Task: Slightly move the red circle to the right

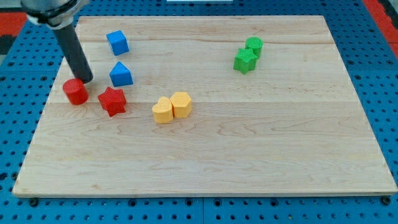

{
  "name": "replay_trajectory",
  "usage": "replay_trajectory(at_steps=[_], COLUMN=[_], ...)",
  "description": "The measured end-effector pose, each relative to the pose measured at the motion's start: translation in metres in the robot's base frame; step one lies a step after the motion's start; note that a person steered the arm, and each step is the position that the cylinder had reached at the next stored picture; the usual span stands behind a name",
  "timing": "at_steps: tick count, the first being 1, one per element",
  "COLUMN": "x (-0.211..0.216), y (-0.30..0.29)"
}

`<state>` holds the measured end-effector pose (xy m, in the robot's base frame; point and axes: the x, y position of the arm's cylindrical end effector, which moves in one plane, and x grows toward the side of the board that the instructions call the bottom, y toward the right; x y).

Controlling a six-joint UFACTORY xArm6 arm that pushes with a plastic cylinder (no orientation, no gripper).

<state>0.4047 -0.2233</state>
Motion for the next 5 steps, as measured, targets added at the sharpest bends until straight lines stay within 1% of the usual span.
replay_trajectory(at_steps=[1,2,3,4,5], x=[-0.006,-0.024,-0.024,-0.009,0.026], y=[0.017,-0.027,-0.08,-0.081,-0.059])
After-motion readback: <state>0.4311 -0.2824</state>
